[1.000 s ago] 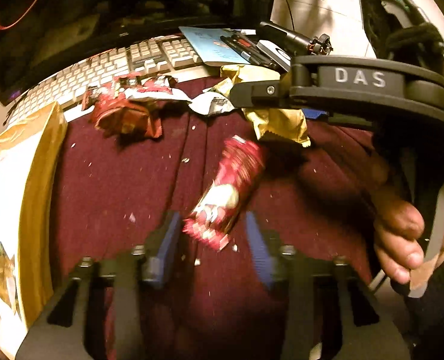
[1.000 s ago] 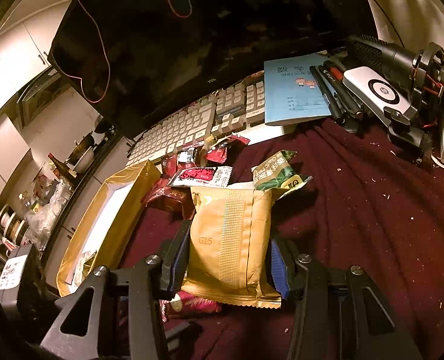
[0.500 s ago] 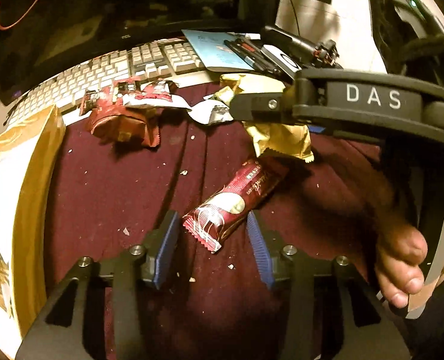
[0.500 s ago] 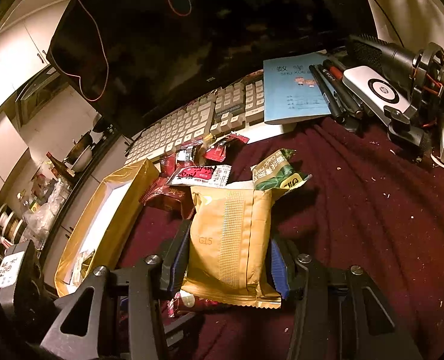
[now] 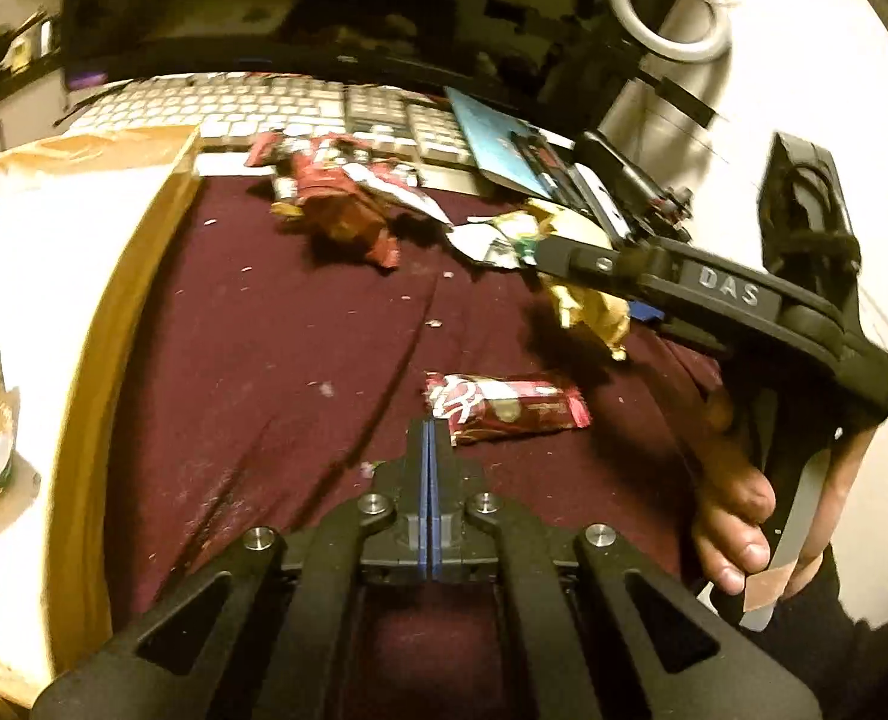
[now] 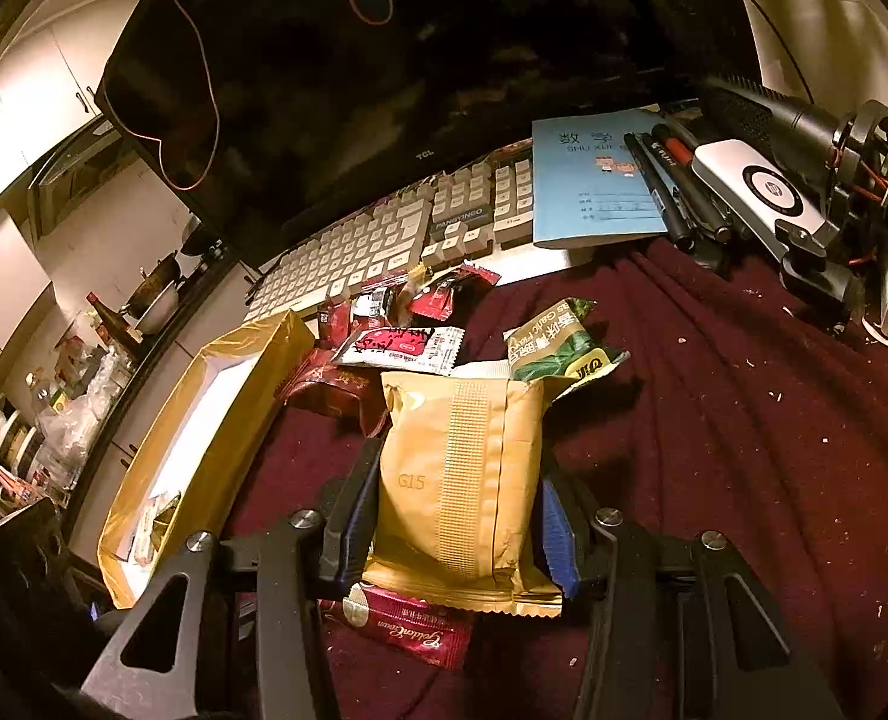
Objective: Organize snacks
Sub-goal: 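Close the left tool on the red chocolate bar and lift it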
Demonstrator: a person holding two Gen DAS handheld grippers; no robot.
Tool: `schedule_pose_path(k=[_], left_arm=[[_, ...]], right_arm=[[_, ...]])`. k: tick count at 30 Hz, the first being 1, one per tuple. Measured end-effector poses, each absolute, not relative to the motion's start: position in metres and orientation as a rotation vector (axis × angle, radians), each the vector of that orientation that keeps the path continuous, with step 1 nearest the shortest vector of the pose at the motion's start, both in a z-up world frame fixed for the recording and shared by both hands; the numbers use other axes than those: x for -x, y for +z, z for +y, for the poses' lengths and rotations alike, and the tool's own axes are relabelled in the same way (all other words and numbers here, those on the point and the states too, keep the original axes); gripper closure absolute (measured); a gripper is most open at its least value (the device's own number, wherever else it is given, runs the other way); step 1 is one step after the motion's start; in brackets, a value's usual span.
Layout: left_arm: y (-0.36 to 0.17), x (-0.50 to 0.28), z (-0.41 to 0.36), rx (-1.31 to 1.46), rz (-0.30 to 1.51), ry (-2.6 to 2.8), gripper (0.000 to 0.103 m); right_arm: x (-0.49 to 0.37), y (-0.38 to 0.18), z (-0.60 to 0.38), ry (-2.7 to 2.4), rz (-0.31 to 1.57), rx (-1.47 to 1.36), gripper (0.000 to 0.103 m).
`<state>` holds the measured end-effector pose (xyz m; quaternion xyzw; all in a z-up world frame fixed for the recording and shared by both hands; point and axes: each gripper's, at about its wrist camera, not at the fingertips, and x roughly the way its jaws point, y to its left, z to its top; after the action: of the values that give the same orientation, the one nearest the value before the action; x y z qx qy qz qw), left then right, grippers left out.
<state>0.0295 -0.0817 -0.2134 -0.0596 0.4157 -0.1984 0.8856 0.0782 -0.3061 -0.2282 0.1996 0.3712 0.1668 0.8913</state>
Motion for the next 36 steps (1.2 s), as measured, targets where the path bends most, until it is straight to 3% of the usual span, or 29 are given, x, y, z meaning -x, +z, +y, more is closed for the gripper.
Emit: schedule_pose_path(k=[4, 8, 10, 11, 12, 14, 15, 25, 27, 36], left_arm=[[-0.21, -0.03, -0.092, 0.075, 0.891, -0.483, 0.103], [-0.214, -0.034, -0.116, -0.008, 0.911, -0.459, 0.088], [-0.21, -0.032, -0.135, -0.137, 0.852, -0.463, 0.088], [-0.21, -0.032, -0.143, -0.206, 0.835, -0.476, 0.08], [-0.211, -0.033, -0.153, -0.285, 0.828, -0.5, 0.061], [-0.212, -0.037, -0.163, -0.353, 0.818, -0.537, 0.038], [-0.214, -0.04, -0.167, -0.368, 0.815, -0.568, 0.036], [-0.222, -0.046, -0.153, -0.299, 0.953, -0.707, 0.034], [-0.219, -0.04, -0.153, -0.229, 0.989, -0.758, 0.039], [-0.216, -0.067, -0.143, -0.014, 0.993, -0.532, 0.039]], right_arm=[[-0.079, -0.228, -0.306, 0.347, 0.769, -0.412, 0.055], [-0.078, -0.228, -0.309, 0.343, 0.762, -0.429, 0.055], [-0.076, -0.227, -0.314, 0.333, 0.748, -0.448, 0.055], [-0.074, -0.227, -0.317, 0.322, 0.735, -0.464, 0.055], [-0.073, -0.227, -0.321, 0.313, 0.726, -0.48, 0.055], [-0.073, -0.227, -0.328, 0.301, 0.718, -0.517, 0.055], [-0.074, -0.228, -0.33, 0.298, 0.716, -0.535, 0.055], [-0.074, -0.231, -0.339, 0.311, 0.723, -0.6, 0.055], [-0.074, -0.23, -0.338, 0.314, 0.722, -0.595, 0.055], [-0.073, -0.229, -0.336, 0.315, 0.722, -0.59, 0.055]])
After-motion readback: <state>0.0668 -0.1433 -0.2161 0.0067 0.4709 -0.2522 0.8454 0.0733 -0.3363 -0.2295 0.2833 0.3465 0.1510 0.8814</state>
